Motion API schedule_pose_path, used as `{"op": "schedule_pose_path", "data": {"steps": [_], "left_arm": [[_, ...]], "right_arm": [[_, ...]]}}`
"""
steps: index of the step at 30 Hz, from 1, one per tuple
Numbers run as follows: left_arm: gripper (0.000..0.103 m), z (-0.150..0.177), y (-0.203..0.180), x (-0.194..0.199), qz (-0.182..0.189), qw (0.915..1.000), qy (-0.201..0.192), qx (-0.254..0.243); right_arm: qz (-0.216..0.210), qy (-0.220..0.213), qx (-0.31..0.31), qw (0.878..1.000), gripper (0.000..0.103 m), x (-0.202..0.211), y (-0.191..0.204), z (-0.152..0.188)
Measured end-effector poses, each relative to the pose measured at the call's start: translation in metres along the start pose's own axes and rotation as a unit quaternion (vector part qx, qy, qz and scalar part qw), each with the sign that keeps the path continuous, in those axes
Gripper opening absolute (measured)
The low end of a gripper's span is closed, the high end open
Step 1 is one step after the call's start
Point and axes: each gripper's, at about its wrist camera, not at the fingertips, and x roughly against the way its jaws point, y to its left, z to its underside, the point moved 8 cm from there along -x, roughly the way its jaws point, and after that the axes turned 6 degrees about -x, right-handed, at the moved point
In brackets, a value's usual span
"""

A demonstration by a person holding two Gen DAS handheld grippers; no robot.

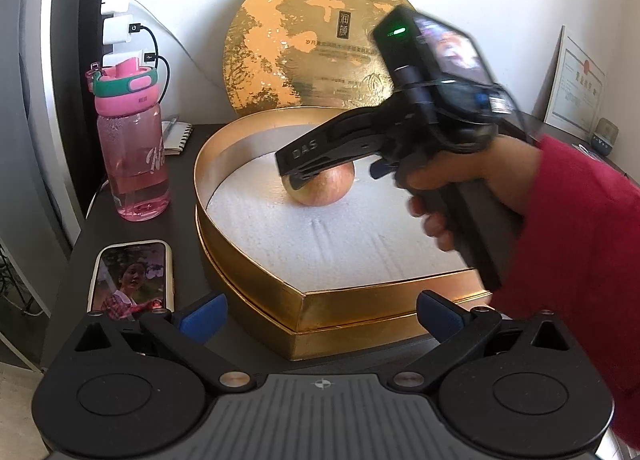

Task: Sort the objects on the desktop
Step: 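Lower the apple onto the white foam and open the right tool, then withdraw the right tool and move it toward the remaining apples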

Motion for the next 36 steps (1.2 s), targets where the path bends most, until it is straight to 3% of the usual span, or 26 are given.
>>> {"op": "schedule_pose_path", "data": {"steps": [16, 36], "left_arm": [[0.102, -0.002, -0.015, 0.009, -0.026, 0.9994, 0.016, 0.013], [0.102, -0.001, -0.056, 0.008, -0.039, 0.9986, 0.035, -0.007]], "right_arm": [[-0.03, -0.065, -0.075, 0.995, 0.095, 0.119, -0.04, 0.055], [-0.02, -0.081, -0.109, 0.991, 0.098, 0.177, -0.084, 0.123]]}}
